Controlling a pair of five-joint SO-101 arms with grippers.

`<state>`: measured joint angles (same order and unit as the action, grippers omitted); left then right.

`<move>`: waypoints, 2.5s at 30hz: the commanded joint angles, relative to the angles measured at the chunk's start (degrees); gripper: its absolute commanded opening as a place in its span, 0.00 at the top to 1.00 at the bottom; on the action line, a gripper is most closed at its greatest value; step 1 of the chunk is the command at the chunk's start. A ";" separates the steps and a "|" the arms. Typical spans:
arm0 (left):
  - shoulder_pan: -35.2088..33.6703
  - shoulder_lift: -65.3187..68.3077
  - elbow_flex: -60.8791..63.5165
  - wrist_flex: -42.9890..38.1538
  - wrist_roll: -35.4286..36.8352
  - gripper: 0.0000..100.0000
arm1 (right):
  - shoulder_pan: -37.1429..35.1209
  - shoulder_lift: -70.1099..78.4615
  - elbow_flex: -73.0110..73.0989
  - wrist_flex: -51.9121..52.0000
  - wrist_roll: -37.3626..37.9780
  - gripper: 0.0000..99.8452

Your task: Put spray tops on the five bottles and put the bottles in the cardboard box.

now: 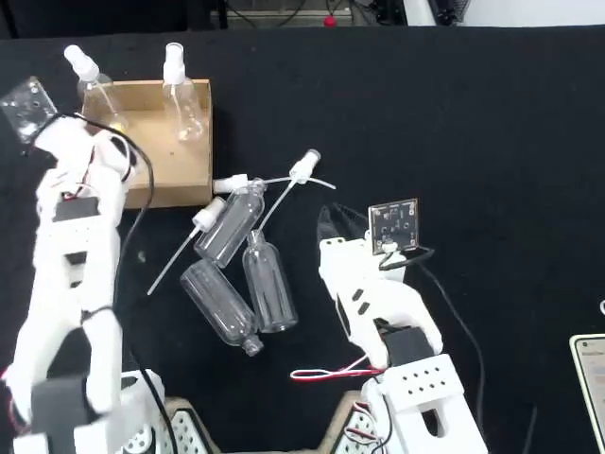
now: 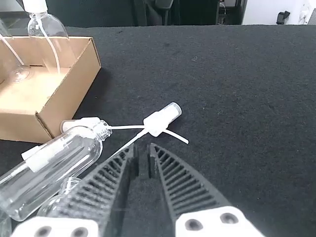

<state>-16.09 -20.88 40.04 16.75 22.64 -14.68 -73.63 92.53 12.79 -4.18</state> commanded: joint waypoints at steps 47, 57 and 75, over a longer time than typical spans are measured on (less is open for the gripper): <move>19.30 -20.48 19.03 48.97 -62.68 0.69 | 4.31 0.57 -1.54 -1.58 1.32 0.96; 33.71 -20.48 21.32 41.49 -47.21 0.69 | 12.04 0.57 -2.59 -1.67 1.41 0.96; 35.65 -20.04 0.04 61.98 -46.51 0.69 | 20.57 0.57 -2.59 -5.36 1.23 0.96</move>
<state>20.31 -39.87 48.75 76.97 -23.34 2.99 -73.63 93.14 9.19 -3.21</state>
